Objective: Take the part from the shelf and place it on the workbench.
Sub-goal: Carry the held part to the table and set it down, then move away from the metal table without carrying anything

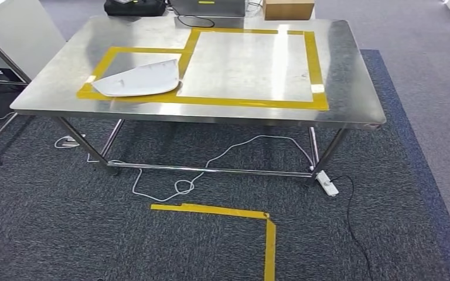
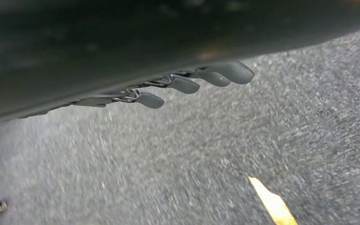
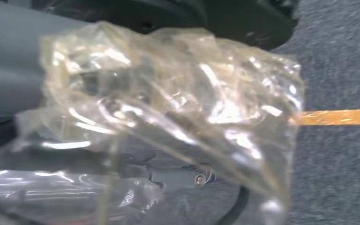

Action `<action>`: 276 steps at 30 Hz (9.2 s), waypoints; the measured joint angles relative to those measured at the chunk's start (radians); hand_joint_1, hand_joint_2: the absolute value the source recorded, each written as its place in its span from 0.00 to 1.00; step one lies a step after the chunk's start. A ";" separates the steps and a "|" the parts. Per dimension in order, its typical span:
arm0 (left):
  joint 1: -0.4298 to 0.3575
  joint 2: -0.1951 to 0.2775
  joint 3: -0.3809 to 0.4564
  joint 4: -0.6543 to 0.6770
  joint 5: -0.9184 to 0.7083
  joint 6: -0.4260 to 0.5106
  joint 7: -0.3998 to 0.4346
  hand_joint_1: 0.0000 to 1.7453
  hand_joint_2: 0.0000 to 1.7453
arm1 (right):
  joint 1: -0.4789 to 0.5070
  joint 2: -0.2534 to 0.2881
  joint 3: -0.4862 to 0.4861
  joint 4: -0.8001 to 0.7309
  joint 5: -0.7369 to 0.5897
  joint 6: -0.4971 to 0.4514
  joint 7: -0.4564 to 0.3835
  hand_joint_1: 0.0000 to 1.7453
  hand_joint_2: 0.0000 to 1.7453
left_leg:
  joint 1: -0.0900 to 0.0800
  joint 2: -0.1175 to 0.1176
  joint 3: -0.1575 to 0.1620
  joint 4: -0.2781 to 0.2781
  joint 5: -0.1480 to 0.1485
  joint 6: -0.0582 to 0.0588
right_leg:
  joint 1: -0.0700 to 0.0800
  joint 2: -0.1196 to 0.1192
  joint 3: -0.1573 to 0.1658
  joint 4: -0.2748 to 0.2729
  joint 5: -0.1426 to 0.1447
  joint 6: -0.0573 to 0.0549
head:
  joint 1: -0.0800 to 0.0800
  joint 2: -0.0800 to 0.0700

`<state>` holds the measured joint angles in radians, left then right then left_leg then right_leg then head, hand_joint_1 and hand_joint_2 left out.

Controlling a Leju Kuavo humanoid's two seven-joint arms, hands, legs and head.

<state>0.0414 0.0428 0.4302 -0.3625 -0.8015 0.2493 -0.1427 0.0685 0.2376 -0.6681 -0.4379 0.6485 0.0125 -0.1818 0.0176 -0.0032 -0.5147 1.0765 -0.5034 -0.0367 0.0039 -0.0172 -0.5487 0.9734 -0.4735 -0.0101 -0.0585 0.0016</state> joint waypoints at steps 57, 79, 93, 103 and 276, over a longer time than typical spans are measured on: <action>-0.013 -0.089 0.137 0.110 0.022 0.025 -0.040 0.00 0.00 | 0.114 0.111 -0.119 -0.350 -0.010 0.125 0.112 0.00 0.00 | -0.006 0.009 -0.134 0.195 -0.092 0.000 | 0.002 0.000 0.036 -0.031 0.000 -0.017 | -0.001 0.000; -0.021 -0.094 0.148 0.111 0.010 0.026 -0.047 0.00 0.00 | 0.124 0.113 -0.109 -0.370 -0.032 0.128 0.123 0.00 0.00 | -0.013 0.019 -0.074 -0.085 0.083 0.039 | -0.013 0.018 0.122 0.025 -0.086 0.041 | 0.009 0.000; -0.014 -0.093 0.155 0.112 0.017 0.024 -0.043 0.00 0.00 | 0.129 0.114 -0.104 -0.374 -0.035 0.131 0.125 0.00 0.00 | -0.013 0.011 0.051 -0.011 -0.013 0.030 | 0.007 0.005 -0.015 -0.008 0.024 -0.005 | 0.005 0.000; -0.011 -0.095 0.158 0.112 0.018 0.020 -0.042 0.00 0.00 | 0.131 0.114 -0.104 -0.375 -0.036 0.132 0.124 0.00 0.00 | -0.018 0.019 0.075 -0.153 -0.010 0.065 | 0.000 0.014 -0.149 0.287 -0.118 0.043 | 0.015 0.000; -0.010 -0.196 0.455 0.088 0.068 -0.148 0.018 0.00 0.00 | 0.161 0.115 -0.089 -0.433 -0.176 0.060 0.198 0.00 0.00 | -0.016 -0.062 -0.010 -0.087 0.020 0.053 | -0.022 0.045 -0.027 0.145 -0.079 0.047 | 0.012 0.000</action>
<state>0.0316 -0.1531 0.8854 -0.2741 -0.7336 0.1015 -0.1244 0.2298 0.3521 -0.7572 -0.8712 0.4723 0.0726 0.0163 0.0014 -0.0648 -0.5249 0.9897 -0.4830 0.0168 -0.0186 0.0274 -0.5755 1.1182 -0.5528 0.0371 -0.0466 0.0015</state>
